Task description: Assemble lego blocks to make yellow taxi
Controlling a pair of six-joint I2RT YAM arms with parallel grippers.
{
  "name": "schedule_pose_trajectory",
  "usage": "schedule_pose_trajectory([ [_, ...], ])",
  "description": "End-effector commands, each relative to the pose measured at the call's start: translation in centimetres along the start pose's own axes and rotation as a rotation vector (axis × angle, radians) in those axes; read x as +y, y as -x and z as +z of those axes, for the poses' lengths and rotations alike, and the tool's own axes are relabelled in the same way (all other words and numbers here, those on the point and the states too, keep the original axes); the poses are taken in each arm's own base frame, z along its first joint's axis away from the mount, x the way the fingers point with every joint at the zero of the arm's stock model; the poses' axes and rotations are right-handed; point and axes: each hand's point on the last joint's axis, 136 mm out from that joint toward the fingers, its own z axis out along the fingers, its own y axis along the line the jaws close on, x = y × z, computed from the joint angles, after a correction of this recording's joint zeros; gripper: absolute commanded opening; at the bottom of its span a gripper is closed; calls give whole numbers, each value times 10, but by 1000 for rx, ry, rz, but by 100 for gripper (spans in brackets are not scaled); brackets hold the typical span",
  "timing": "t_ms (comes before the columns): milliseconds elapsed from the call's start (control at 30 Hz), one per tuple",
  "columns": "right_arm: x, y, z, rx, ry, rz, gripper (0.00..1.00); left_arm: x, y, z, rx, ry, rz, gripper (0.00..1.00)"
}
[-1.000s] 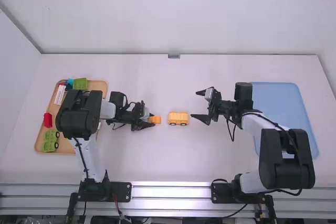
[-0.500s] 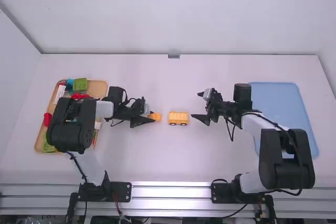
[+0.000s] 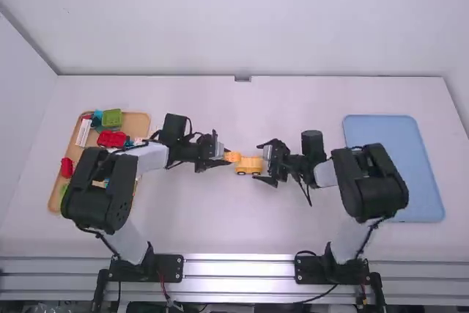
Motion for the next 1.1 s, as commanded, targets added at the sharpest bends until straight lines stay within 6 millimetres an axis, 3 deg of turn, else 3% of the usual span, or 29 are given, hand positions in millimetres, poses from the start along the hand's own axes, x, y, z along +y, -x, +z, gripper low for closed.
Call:
schedule_pose_trajectory([
  [0,0,-8,8,-26,29,70,99,-3,6,9,-25,-26,-38,13],
  [100,-2,-17,17,-45,58,99,99,-2,4,17,-34,-29,-54,13],
  [333,-1,-15,20,-186,152,57,100,2,-2,26,-64,-29,-102,13],
  [467,-4,-23,24,-164,155,82,91,-4,-6,32,-85,-59,-104,12],
  [567,2,-25,27,-156,171,56,71,-1,-7,35,-102,-59,-127,11],
  [600,2,-25,27,-156,171,56,71,-1,-7,35,-102,-59,-127,11],
  [667,1,-33,28,-114,149,64,61,1,-9,37,-113,-56,-138,10],
  [800,-2,-42,29,-62,129,82,59,2,-14,40,-115,-52,-132,10],
  [1067,-1,-43,29,-63,131,86,54,-5,-18,51,-114,-74,-124,9],
])
